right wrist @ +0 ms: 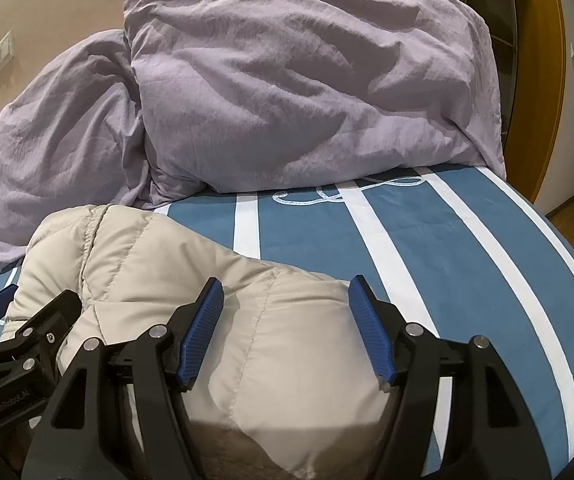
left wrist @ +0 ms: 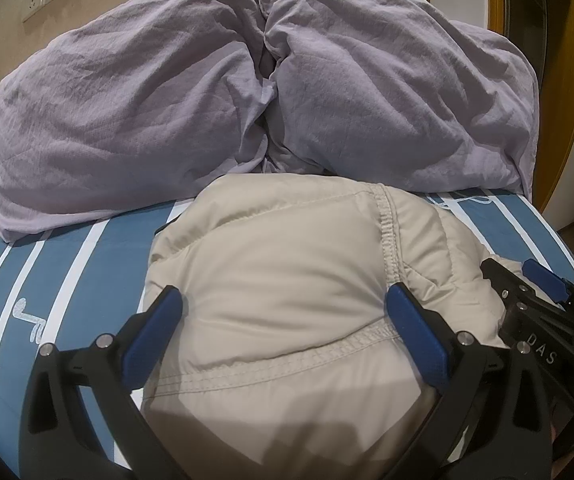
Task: Fold large clothes
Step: 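Press the folded jacket bundle flat with both tools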
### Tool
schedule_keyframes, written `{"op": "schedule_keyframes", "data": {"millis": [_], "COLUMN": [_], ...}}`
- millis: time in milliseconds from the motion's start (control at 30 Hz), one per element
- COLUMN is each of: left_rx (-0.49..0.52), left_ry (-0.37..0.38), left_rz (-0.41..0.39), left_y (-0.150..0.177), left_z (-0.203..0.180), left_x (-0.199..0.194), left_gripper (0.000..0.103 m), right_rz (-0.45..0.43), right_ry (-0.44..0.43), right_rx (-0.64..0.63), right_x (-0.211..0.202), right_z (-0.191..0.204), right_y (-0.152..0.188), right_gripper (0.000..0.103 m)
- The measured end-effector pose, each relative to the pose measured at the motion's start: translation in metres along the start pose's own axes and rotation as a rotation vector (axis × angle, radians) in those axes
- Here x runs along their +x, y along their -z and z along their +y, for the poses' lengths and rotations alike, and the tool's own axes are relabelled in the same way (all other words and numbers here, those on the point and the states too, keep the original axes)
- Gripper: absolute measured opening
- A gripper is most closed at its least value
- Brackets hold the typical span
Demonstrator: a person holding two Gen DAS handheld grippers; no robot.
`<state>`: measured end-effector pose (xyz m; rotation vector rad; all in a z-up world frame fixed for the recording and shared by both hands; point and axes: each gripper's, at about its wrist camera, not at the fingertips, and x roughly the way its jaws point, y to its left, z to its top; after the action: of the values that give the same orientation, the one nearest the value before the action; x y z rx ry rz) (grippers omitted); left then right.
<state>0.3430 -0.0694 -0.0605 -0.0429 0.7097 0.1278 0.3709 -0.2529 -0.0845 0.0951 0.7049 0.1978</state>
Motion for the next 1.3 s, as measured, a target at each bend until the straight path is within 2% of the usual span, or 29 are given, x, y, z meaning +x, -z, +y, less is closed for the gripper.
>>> {"op": "schedule_keyframes", "data": {"millis": [1133, 1300], "left_rx": [-0.002, -0.002], "left_ry": [0.002, -0.001], "left_rz": [-0.005, -0.004], "left_y": [0.0013, 0.0012], "left_z": [-0.0007, -0.001], "left_x": [0.0007, 0.0004], "left_gripper": [0.101, 0.101], "right_rz": [-0.005, 0.023], "right_ry": [-0.001, -0.002], "right_rx": [0.004, 0.006], "right_x": [0.0013, 0.0085], "right_z": [-0.0007, -0.0016], "right_y": [-0.0002, 0.0016], "right_gripper": [0.068, 0.068]}}
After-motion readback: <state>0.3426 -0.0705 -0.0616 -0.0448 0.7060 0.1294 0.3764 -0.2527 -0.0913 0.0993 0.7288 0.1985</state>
